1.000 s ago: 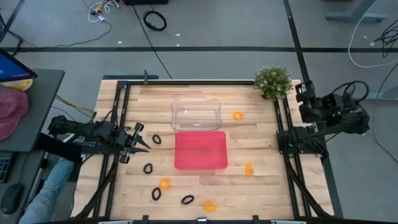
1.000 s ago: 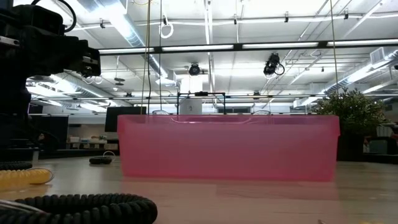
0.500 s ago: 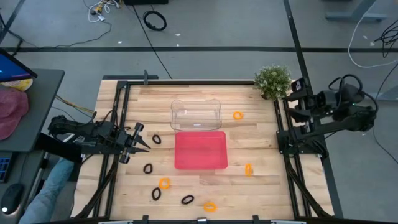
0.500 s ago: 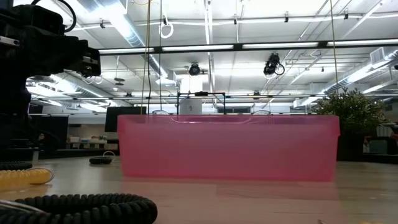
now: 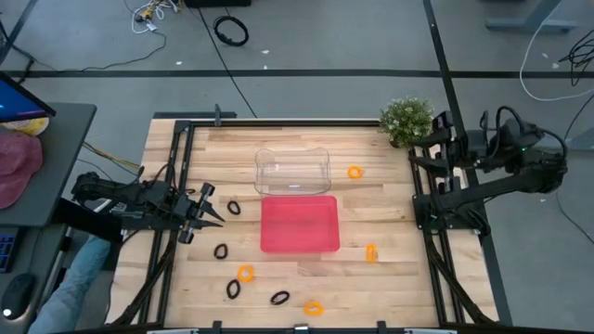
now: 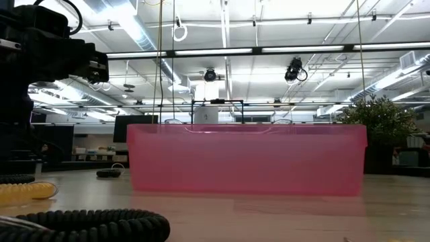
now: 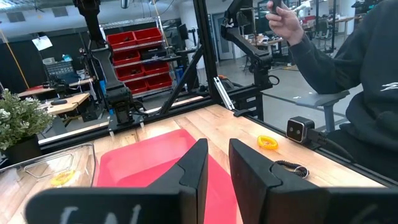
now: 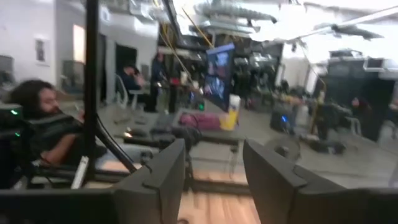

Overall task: Sort spring keychains
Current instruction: Put the middle right orange spring keychain into the pink bin

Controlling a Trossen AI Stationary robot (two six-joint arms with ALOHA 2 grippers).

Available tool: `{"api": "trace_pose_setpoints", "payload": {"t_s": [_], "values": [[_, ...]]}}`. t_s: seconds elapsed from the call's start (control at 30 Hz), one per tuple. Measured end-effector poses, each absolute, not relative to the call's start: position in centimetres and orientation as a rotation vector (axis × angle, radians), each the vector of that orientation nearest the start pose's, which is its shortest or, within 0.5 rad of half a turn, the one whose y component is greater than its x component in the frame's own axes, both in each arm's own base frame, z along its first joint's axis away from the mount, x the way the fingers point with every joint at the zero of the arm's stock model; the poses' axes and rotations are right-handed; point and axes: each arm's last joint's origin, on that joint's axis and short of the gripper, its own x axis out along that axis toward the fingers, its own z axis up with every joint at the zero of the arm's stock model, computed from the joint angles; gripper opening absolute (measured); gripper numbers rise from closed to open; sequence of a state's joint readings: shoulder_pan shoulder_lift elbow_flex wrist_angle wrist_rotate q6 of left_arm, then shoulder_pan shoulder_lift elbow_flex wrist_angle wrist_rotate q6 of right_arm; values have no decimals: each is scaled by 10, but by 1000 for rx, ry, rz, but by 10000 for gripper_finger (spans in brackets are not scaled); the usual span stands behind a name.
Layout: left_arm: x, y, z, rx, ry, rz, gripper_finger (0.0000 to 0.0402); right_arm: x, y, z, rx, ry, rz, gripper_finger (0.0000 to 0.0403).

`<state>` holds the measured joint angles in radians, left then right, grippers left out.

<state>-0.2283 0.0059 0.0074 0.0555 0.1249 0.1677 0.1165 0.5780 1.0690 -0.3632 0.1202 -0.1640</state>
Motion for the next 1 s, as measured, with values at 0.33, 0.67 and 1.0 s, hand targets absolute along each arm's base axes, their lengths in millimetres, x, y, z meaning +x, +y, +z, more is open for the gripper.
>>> {"api": "trace_pose_setpoints", "payload": {"t_s": [0.33, 0.67, 1.0], "values": [[94, -26, 171, 163, -87, -348, 69, 91, 7, 434, -172, 28, -3, 166], [94, -26, 171, 163, -87, -347, 69, 113, 10, 435, -188, 176, 10, 166], [94, -26, 171, 163, -87, -348, 69, 143, 16, 440, -212, 281, 44, 166]]}}
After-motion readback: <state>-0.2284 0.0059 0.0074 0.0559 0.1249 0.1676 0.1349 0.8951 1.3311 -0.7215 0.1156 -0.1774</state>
